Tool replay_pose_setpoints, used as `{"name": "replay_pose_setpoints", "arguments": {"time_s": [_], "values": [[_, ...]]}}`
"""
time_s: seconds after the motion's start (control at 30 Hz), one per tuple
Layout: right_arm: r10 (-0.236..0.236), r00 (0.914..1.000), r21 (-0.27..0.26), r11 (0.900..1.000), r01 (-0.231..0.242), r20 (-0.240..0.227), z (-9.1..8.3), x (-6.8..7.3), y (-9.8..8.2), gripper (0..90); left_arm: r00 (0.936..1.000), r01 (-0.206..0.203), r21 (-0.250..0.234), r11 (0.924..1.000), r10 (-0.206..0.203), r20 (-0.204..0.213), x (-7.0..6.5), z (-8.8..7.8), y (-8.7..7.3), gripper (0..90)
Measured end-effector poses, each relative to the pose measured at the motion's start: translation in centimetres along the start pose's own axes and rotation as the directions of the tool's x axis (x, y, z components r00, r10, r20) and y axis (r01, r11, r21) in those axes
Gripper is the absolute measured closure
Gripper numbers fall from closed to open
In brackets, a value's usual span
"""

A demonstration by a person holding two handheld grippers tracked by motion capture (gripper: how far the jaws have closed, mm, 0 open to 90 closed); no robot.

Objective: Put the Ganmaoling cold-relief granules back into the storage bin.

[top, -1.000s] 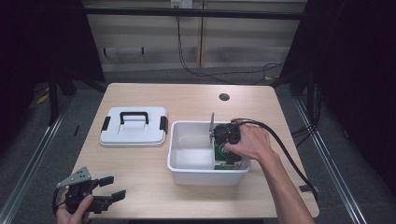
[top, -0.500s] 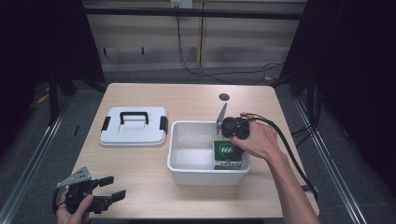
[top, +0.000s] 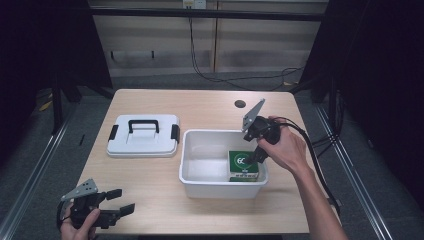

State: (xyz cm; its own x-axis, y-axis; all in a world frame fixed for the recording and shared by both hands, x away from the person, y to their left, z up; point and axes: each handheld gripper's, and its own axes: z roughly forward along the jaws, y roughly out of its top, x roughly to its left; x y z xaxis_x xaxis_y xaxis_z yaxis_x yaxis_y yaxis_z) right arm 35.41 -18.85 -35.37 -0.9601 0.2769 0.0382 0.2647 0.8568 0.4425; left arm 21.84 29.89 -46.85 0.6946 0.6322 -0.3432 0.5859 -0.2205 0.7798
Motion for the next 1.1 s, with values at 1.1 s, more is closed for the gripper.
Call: {"name": "replay_pose_setpoints", "arguments": {"time_s": [1.1], "values": [[0.329, 0.9336, -0.536, 0.818, -0.208, 0.141, -3.8, 3.7, -12.5, 17.5, 1.0, 0.003, 0.007, 1.0, -0.002, -0.005, 0.0, 0.1, 0.0, 17.0]]}}
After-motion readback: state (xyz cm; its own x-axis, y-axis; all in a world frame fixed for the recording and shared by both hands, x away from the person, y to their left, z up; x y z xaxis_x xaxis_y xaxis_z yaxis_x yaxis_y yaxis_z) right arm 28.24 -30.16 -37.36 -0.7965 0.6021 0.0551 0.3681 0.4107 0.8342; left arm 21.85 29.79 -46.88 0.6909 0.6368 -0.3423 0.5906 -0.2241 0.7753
